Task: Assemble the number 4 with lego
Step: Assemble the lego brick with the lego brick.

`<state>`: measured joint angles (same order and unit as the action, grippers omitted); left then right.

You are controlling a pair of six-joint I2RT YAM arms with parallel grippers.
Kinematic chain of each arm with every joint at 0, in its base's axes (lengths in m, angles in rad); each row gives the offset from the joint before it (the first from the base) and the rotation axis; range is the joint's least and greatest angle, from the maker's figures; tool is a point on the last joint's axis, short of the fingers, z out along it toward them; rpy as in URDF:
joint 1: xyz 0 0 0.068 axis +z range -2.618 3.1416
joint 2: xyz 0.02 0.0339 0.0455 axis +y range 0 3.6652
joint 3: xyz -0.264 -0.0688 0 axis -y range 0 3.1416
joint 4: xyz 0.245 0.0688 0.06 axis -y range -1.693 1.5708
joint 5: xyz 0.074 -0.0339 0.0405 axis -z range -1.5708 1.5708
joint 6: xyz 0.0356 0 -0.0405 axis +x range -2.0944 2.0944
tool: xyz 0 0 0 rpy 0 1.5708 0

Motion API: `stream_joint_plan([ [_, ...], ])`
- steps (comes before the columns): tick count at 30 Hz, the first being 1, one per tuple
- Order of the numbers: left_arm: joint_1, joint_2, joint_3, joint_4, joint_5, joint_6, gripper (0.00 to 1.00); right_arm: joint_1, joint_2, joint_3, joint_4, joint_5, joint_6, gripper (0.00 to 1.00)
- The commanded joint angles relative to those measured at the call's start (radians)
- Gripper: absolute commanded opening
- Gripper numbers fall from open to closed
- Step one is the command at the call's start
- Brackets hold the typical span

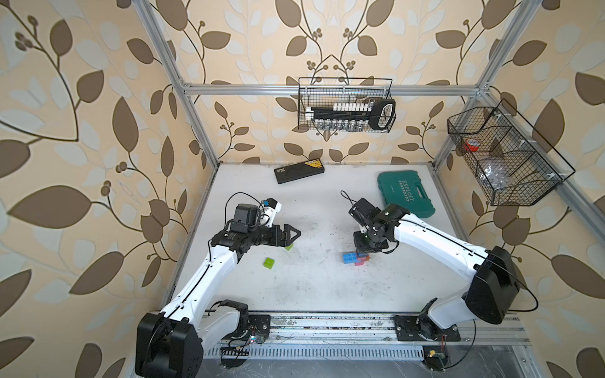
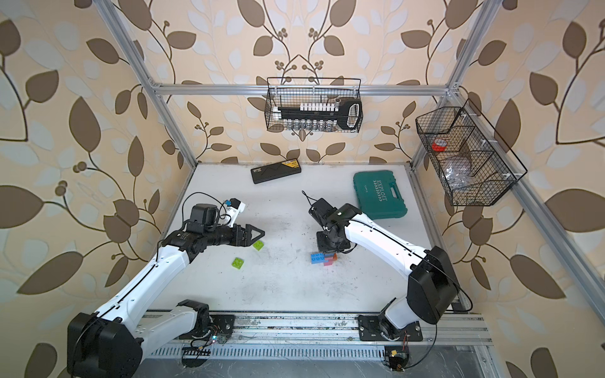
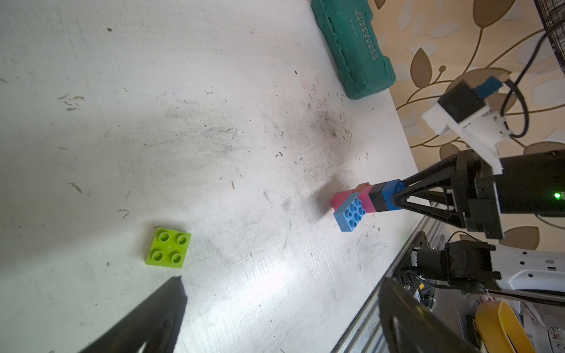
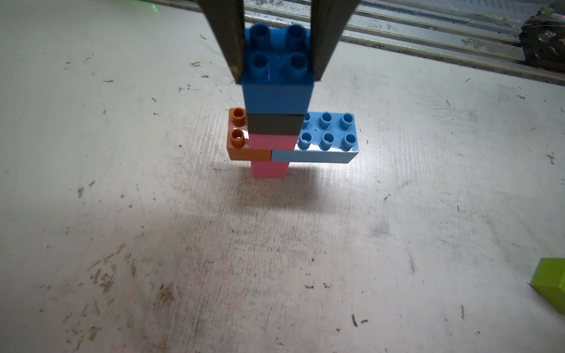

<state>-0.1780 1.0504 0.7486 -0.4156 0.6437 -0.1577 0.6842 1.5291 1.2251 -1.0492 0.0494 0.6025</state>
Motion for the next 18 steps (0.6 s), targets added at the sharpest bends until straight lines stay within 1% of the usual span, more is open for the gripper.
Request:
stream_joint_plan([
  [1, -0.011, -0.003, 0.037, 0.001, -0.001, 0.025, 0.99, 0.004, 0.095, -0.063, -0.044, -0.021, 0.009, 0.15],
  [6, -0.012, -0.007, 0.038, 0.004, 0.002, 0.027, 0.99, 0.016, 0.121, -0.072, -0.055, -0.026, -0.01, 0.14],
  [10, -0.014, -0.008, 0.04, 0.003, 0.002, 0.029, 0.99, 0.02, 0.151, -0.11, -0.009, -0.061, -0.018, 0.13],
  [14, -0.014, -0.016, 0.04, -0.006, -0.006, 0.03, 0.99, 0.062, 0.179, -0.115, 0.024, -0.066, 0.008, 0.13],
  [18, -0.014, -0.018, 0.04, -0.008, -0.01, 0.03, 0.99, 0.074, 0.198, -0.066, 0.03, -0.047, 0.049, 0.11],
])
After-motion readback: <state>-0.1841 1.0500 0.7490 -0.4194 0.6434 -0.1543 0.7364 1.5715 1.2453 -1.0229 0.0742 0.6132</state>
